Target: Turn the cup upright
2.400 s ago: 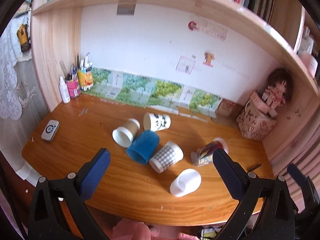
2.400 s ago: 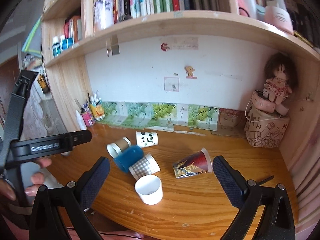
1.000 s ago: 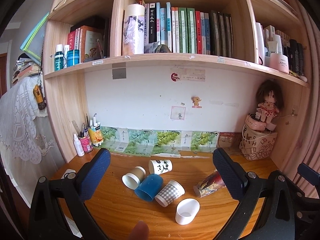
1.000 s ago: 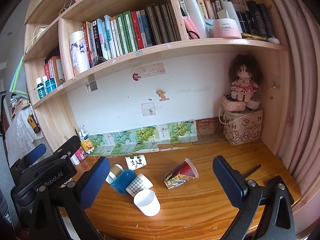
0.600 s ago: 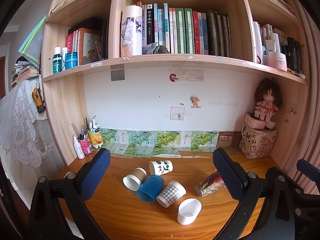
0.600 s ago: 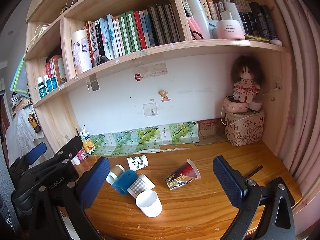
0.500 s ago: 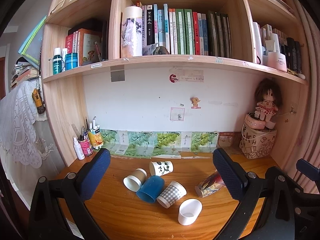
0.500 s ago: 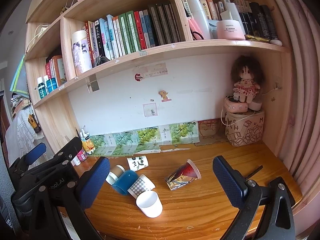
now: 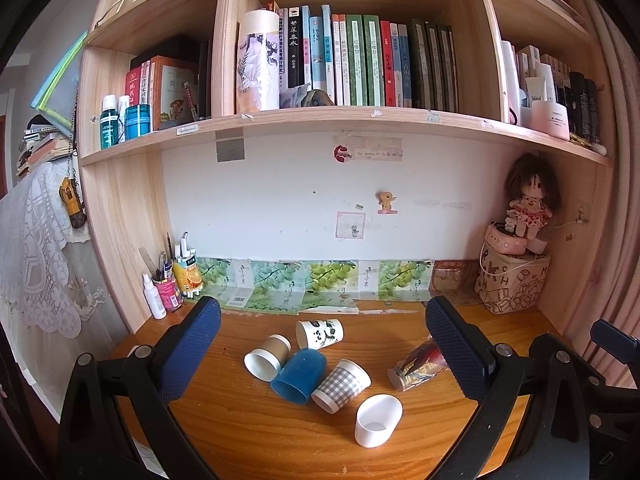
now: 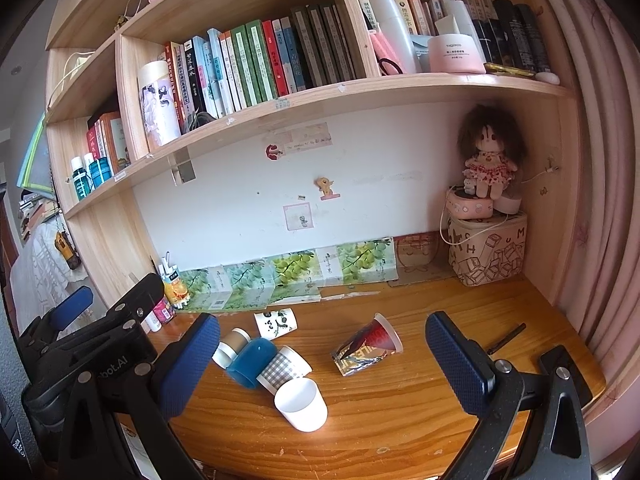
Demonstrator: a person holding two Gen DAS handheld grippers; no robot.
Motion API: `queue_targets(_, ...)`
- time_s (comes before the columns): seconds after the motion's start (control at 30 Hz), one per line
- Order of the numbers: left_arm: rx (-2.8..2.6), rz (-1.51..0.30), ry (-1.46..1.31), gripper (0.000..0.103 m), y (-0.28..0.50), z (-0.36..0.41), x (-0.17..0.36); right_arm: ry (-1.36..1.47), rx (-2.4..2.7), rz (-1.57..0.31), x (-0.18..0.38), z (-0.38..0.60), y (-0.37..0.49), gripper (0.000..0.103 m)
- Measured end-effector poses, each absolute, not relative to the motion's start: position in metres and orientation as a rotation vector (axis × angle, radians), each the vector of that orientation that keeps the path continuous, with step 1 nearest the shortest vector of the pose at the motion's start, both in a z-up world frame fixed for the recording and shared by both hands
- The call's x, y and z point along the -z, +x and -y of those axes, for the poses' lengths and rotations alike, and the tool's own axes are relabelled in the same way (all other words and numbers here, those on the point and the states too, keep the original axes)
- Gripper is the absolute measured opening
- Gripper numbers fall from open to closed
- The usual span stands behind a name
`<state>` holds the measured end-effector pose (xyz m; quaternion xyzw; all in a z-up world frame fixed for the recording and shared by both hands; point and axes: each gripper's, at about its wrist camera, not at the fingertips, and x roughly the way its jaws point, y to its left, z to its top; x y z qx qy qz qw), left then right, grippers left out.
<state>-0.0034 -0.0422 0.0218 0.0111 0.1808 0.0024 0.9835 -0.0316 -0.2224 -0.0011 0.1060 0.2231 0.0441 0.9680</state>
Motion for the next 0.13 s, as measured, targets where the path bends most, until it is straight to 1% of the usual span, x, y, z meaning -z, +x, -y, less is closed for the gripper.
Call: queue_targets(0.13,0.011,-0.369,0.024,0.102,-0.0042,0.0435,-0.0212,0.228,-0.080,-0.459,0.0035,0.2252,-0.0350,0.103)
